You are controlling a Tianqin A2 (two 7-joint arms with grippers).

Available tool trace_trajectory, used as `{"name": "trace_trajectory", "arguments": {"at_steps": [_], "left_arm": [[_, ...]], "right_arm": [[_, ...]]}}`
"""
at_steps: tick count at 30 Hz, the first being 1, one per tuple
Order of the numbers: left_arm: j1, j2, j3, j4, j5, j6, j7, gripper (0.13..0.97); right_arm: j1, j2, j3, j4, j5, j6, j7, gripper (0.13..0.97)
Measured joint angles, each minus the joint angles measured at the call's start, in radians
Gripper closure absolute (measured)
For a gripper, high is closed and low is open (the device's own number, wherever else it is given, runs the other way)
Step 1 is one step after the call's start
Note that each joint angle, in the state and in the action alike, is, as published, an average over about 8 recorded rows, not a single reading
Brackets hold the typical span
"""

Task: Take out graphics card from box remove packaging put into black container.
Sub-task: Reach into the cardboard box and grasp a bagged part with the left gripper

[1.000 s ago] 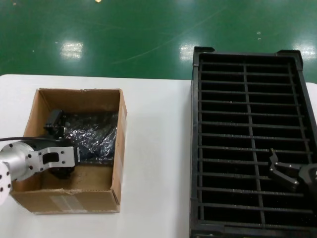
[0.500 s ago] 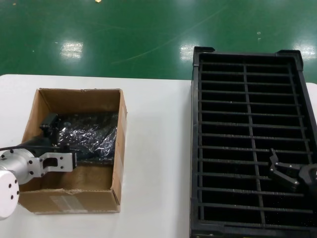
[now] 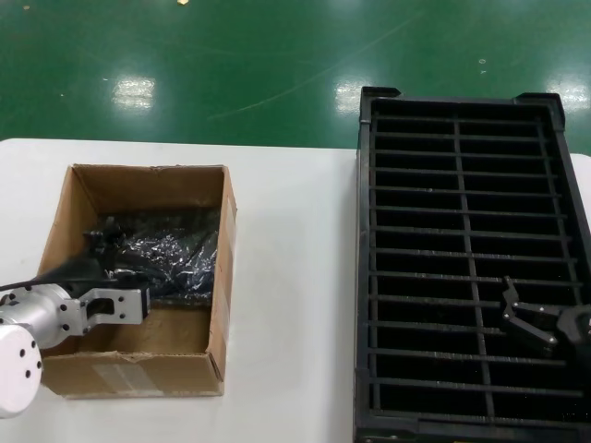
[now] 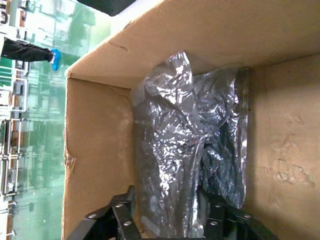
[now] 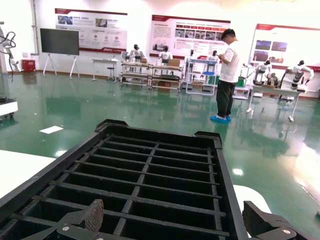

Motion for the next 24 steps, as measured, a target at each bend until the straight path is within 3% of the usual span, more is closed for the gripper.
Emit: {"name": "trace_trajectory", "arguments": {"at_steps": [10, 19, 24], "left_arm": [[0.038, 0.006, -0.031, -0.035, -0.009, 0.003, 0.023, 0.770], [0.067, 0.005, -0.062, -0.070, -0.009, 0.005, 0.035, 0.895], [0.079, 0.007, -0.077, -0.086, -0.014, 0.003, 0.041, 0.902]], "right_arm": [[0.000, 0.000, 0.000, 0.000, 0.000, 0.000, 0.000, 0.129], [0.000, 0.000, 0.000, 0.000, 0.000, 0.000, 0.000, 0.129], [0.000, 0.000, 0.000, 0.000, 0.000, 0.000, 0.000, 0.129]]}}
